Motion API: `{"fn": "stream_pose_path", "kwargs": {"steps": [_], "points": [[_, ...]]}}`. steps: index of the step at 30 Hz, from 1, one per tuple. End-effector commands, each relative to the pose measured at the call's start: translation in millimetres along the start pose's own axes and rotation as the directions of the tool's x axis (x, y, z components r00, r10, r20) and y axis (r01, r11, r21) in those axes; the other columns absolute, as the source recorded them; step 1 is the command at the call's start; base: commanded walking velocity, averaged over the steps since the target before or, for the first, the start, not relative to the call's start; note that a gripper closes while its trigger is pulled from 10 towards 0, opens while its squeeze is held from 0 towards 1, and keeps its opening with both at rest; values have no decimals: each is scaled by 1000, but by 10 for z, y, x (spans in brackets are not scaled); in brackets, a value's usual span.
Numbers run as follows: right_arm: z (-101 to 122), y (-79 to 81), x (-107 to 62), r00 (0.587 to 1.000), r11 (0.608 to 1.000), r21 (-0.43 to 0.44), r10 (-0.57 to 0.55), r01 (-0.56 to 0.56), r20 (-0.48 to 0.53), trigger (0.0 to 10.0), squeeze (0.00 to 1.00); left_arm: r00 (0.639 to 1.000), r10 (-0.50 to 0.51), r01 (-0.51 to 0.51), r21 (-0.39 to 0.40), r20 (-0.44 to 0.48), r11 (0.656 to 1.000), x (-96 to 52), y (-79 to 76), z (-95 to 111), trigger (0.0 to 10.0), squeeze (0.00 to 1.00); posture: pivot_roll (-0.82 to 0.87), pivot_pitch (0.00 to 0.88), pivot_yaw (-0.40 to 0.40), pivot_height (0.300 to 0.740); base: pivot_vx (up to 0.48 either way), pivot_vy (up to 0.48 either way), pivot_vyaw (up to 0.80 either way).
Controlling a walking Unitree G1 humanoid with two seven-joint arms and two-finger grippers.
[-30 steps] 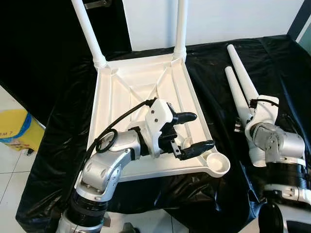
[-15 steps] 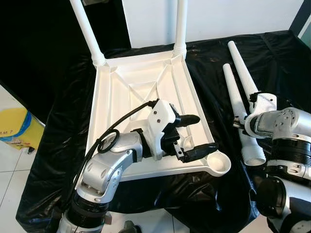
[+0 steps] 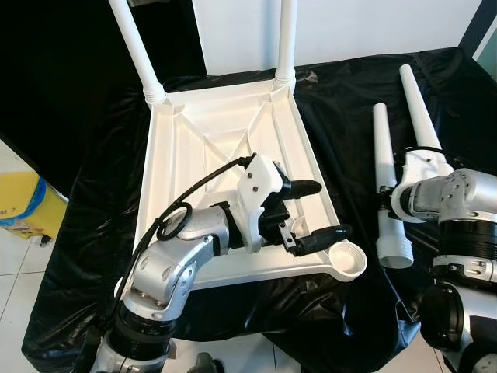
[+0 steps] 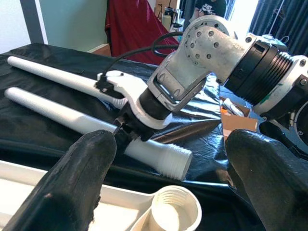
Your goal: Building children table
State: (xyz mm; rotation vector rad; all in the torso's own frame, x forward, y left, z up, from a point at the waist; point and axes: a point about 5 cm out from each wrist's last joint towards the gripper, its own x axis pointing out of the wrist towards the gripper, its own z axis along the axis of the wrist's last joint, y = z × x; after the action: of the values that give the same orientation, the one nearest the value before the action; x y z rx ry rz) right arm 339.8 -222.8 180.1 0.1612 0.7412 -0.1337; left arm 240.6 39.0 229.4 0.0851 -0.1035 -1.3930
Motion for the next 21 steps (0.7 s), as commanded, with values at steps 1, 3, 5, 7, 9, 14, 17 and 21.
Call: {"fn": "stream_pose_path", "kwargs": {"steps": [1, 3, 5, 7, 9, 14, 17, 21], "points": [[75, 69, -34, 999, 999, -9, 43, -43, 32, 10000, 0, 995, 95, -95, -3, 0, 995, -10, 64, -1, 10000, 0, -134, 119, 34, 740, 0, 0, 0], [156, 95, -62, 994, 997, -20, 79, -78, 74, 10000, 0, 994, 105, -105, -2, 5, 995, 2, 82, 6, 10000, 0, -138, 110, 30, 740, 0, 0, 0], [266, 134, -101, 979, 991, -53, 129, -122, 157, 10000, 0, 993, 115, -115, 0, 12, 993, 18, 104, 13, 10000, 0, -140, 103, 23, 740, 0, 0, 0], [334, 159, -132, 964, 986, -81, 163, -149, 209, 10000, 0, 992, 121, -121, 1, 17, 993, 29, 113, 20, 10000, 0, -140, 102, 22, 740, 0, 0, 0], [389, 190, -169, 948, 978, -97, 202, -183, 247, 10000, 0, 991, 130, -130, 0, 25, 991, 38, 125, 32, 10000, 0, -138, 99, 19, 740, 0, 0, 0], [548, 232, -282, 873, 968, -160, 243, -192, 422, 10000, 0, 977, 204, -204, -3, 57, 979, 25, 233, 67, 10000, 0, -137, 76, 16, 740, 0, 0, 0], [593, 232, -324, 836, 969, -160, 242, -186, 492, 10000, 0, 965, 250, -249, -17, 75, 968, 9, 309, 90, 10000, 0, -134, 67, 13, 740, 0, 0, 0], [588, 219, -336, 805, 973, -147, 229, -178, 548, 10000, 0, 947, 306, -306, -18, 96, 952, -17, 401, 123, 10000, 0, -125, 55, 8, 740, 0, 0, 0]]}}
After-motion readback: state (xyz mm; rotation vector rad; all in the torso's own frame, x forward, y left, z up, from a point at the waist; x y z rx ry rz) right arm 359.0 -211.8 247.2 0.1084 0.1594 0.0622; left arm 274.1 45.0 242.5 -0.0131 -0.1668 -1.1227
